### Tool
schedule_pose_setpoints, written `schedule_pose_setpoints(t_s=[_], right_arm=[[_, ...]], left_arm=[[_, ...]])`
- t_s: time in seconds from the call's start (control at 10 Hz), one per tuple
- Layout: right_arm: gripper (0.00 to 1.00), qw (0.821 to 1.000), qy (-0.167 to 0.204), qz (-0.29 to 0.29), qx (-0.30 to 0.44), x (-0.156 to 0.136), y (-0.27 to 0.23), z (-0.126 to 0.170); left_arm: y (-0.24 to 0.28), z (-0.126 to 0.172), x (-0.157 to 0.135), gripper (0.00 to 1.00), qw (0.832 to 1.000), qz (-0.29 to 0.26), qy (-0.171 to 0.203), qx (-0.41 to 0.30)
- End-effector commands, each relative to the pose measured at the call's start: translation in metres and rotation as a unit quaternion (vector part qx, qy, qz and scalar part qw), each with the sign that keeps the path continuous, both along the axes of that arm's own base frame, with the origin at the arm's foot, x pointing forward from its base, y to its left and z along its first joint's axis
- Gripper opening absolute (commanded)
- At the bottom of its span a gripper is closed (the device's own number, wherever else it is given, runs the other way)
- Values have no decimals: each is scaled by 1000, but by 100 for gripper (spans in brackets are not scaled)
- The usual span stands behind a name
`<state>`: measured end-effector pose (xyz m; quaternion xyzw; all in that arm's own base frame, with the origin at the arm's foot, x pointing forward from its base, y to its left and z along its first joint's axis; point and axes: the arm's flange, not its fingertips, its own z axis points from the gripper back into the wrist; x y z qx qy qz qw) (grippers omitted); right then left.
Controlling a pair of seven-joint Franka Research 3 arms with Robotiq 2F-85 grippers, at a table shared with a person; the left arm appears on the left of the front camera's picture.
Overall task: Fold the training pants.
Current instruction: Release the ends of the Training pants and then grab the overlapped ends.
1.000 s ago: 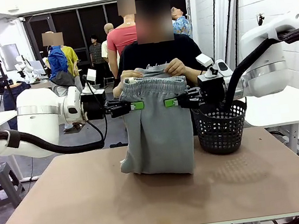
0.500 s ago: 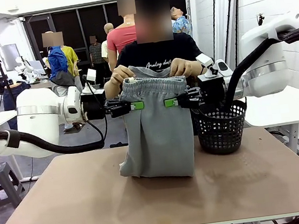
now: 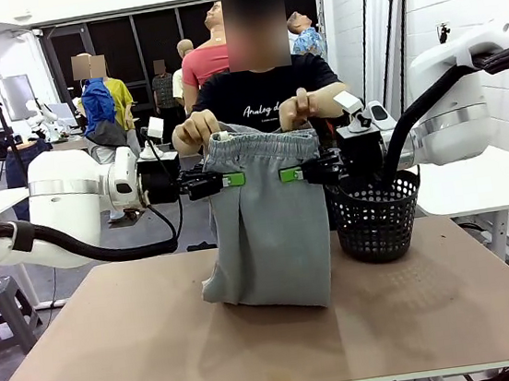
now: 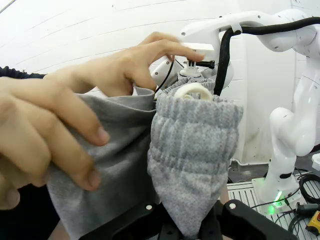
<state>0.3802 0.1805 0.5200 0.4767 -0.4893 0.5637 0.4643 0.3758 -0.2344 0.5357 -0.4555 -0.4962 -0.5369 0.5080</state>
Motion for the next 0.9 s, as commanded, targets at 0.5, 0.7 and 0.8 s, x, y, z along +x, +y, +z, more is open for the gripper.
schedule_pose_setpoints(t_s=[0.5, 0.7, 0.8], right_arm=[[0, 1000, -3, 0, 16, -3, 0, -1], [0, 1000, -3, 0, 16, -3, 0, -1], [0, 1000, -3, 0, 16, -3, 0, -1]], left_arm=[[0, 4, -1, 0, 1000, -1, -3, -3], [0, 4, -1, 0, 1000, -1, -3, -3], [0, 4, -1, 0, 1000, -1, -3, -3]])
